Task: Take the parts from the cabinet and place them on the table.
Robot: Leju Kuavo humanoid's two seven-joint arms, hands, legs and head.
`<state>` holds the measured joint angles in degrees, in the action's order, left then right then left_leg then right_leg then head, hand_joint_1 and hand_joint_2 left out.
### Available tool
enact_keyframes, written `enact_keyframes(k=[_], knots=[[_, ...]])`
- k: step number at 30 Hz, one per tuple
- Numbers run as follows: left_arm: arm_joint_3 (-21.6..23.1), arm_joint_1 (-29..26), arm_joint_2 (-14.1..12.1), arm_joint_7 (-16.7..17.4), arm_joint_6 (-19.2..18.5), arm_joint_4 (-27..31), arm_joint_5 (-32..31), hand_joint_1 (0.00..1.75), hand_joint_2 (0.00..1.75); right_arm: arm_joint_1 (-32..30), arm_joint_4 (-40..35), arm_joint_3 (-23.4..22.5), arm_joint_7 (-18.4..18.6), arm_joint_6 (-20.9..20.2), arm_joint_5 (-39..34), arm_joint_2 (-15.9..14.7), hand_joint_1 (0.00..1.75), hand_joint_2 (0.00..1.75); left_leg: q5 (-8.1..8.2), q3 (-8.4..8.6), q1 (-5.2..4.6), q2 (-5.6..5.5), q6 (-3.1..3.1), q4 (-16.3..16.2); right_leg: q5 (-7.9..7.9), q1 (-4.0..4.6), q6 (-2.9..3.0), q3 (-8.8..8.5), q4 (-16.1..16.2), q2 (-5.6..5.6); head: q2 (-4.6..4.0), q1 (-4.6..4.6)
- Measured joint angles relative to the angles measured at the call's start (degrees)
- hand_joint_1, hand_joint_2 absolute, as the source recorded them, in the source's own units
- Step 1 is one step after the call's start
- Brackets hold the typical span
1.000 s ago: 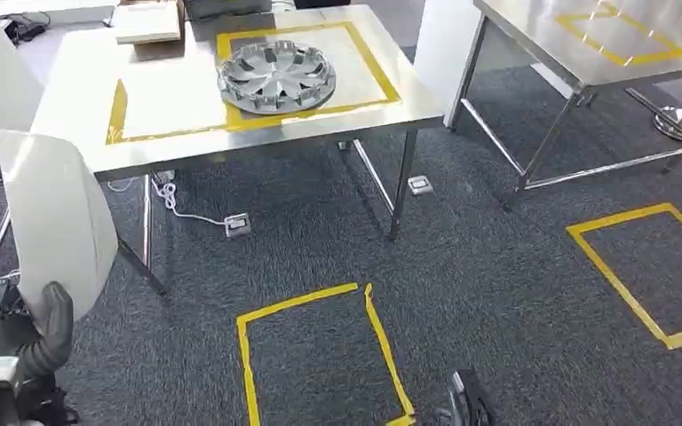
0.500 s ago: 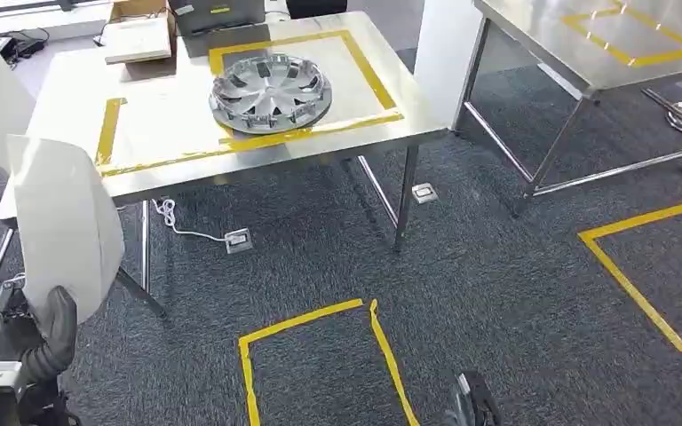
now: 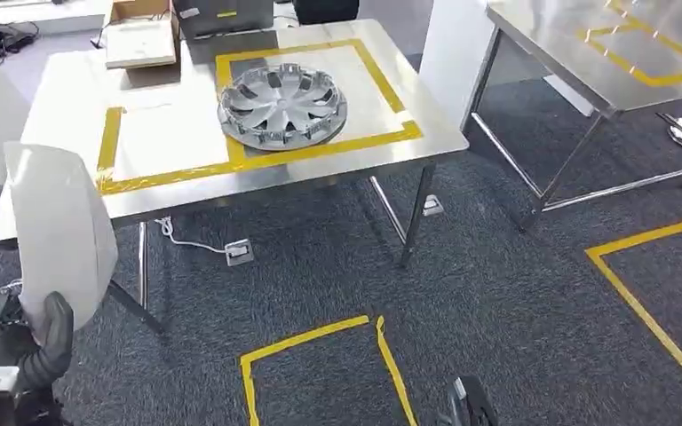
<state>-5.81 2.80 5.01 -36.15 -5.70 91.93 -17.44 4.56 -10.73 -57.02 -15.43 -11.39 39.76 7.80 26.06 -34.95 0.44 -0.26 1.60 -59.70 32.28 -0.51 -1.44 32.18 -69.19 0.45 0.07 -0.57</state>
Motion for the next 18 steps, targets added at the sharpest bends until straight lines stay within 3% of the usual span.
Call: enact_keyframes(k=[2,3,4,5,6,8,9,10,12,13,14,16,18], knots=[[0.0,-0.2,0.0,0.0,0.0,0.0,-0.1,1.75,1.75,0.0,0.0,0.0,0.0,0.0,-0.1,0.0,0.0,0.0,1.15,1.02,-0.04,-0.05,0.13,0.0,4.23,0.01,-0.5,5.46,-6.2,-0.04,0.0,-0.15],[0.0,-0.2,0.0,0.1,0.0,0.0,-0.1,1.75,1.75,-0.2,0.0,-0.1,0.0,0.0,-0.2,0.0,0.0,0.0,1.82,1.72,-0.04,-0.11,0.1,0.0,6.19,0.01,-0.63,7.38,-7.3,-0.05,0.0,-0.15],[0.0,-0.2,0.0,0.1,0.0,0.0,-0.1,1.75,1.75,-0.4,0.0,-0.1,0.1,0.0,-0.2,0.0,0.0,0.0,2.54,2.61,-0.04,-0.2,0.0,0.0,6.37,0.01,-0.54,8.33,-6.3,-0.06,0.0,-0.24],[0.0,-0.3,0.0,0.1,0.0,0.0,-0.1,1.75,1.75,-0.4,0.0,-0.1,0.0,0.0,-0.2,0.0,0.0,0.0,3.24,3.55,-0.04,-0.22,-0.1,0.0,5.08,0.01,-0.24,8.25,-3.7,-0.07,0.0,-0.29],[0.0,-0.3,0.0,0.1,0.0,0.0,-0.1,1.75,1.75,-0.5,0.0,-0.1,0.0,0.0,-0.2,0.0,0.0,0.0,3.94,4.56,-0.05,-0.2,-0.21,0.0,2.23,0.02,-0.03,7.57,0.2,-0.08,0.0,-0.31],[0.0,-0.3,0.0,0.1,0.0,0.0,-0.2,1.75,1.75,-0.7,0.0,-0.1,0.0,0.0,-0.3,0.0,0.0,0.0,5.26,5.44,-0.09,-0.12,-0.51,0.1,-7.29,0.14,0.58,6.33,8.4,-0.5,0.0,-0.35],[-0.1,-0.3,0.1,0.2,0.0,-0.1,-0.3,1.75,1.75,-0.8,0.0,-0.3,0.1,0.0,-0.3,0.0,0.0,0.0,6.1,6.39,-0.35,-0.27,-1.0,0.0,-7.99,0.61,0.79,6.37,9.0,-0.59,0.0,-0.26],[-0.1,-0.3,0.1,0.3,0.0,0.0,-0.3,1.75,1.75,-0.8,0.0,-0.4,0.1,0.0,-0.3,0.0,0.0,0.0,6.61,6.26,-0.3,-0.27,-1.42,0.5,-7.33,0.73,1.21,5.68,9.0,-0.5,0.0,-0.17],[-0.2,-0.2,0.1,0.3,0.0,0.3,-0.4,1.75,1.75,-0.8,0.0,-0.6,0.0,-0.2,-0.3,0.0,0.0,0.0,5.99,7.78,-0.34,-0.27,-2.23,0.0,-6.95,0.55,2.12,4.74,9.7,-0.28,0.0,-0.26],[-0.2,0.0,0.0,0.4,0.0,0.3,-0.5,1.75,1.75,-0.6,0.0,-0.7,0.1,-0.3,-0.3,0.0,0.0,0.0,6.14,7.32,-0.34,-0.2,-2.4,-0.8,-6.81,0.36,2.4,3.66,9.9,-0.13,0.0,-0.35],[-0.3,0.2,0.0,0.5,0.0,0.3,-0.6,1.75,1.75,-0.6,0.0,-0.9,0.1,-0.6,-0.1,0.0,0.0,0.0,5.71,6.47,-0.23,-0.09,-2.62,-3.6,-6.23,0.26,2.91,2.69,10.1,-0.17,0.0,-0.06],[-0.3,0.5,0.0,0.5,0.0,0.3,-0.6,1.75,1.75,-0.5,0.0,-0.9,0.1,-0.7,-0.1,0.0,0.0,0.0,6.02,3.42,-0.22,-0.08,-2.91,-8.4,-5.58,0.24,3.24,1.95,10.1,-0.17,0.0,0.11],[-0.4,0.4,0.0,0.6,0.0,0.3,-0.6,1.75,1.75,-0.4,0.0,-1.0,0.1,-0.9,0.2,0.0,0.0,0.0,9.41,-1.8,-0.19,-0.07,-3.25,-15.0,-4.43,0.25,3.38,0.77,10.1,-0.11,0.0,0.09]])
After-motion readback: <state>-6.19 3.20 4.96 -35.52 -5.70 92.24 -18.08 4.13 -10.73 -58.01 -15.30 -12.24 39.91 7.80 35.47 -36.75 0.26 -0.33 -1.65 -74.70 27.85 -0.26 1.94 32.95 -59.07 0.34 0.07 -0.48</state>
